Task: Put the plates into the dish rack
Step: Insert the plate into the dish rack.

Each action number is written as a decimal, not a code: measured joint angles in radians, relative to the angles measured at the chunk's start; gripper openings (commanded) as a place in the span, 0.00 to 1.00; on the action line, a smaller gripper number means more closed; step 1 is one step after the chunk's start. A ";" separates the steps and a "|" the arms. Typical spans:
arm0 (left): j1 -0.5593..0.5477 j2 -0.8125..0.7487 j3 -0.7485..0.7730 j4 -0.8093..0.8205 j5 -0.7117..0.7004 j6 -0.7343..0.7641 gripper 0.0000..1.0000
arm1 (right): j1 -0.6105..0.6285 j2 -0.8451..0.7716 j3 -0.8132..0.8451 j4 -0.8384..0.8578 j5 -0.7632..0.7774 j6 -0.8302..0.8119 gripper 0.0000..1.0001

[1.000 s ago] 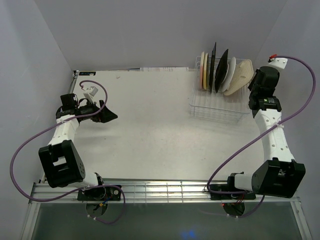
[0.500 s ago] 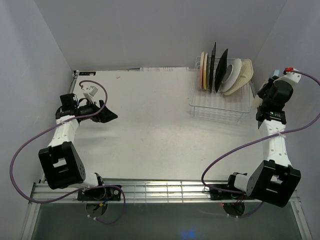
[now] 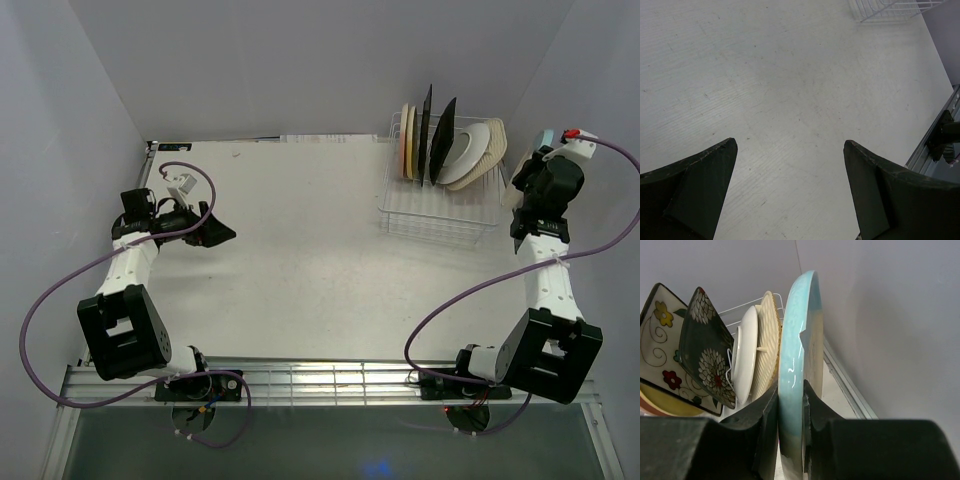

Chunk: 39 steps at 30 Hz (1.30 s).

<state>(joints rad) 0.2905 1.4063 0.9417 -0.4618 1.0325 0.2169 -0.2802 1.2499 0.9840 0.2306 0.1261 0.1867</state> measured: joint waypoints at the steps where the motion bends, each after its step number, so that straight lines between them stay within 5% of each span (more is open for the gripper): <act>1: 0.000 0.000 0.000 0.000 0.000 0.000 0.98 | 0.000 0.007 0.000 0.006 -0.003 -0.006 0.08; 28: -0.026 -0.011 -0.006 0.000 0.000 0.003 0.98 | 0.038 0.084 -0.002 0.164 -0.135 -0.058 0.08; 39: -0.034 -0.011 -0.006 0.000 -0.001 0.004 0.98 | 0.037 0.125 -0.085 0.356 -0.202 0.080 0.08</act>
<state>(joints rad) 0.2562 1.3952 0.9352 -0.4614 1.0317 0.2207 -0.2428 1.3746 0.8989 0.5865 -0.0757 0.2665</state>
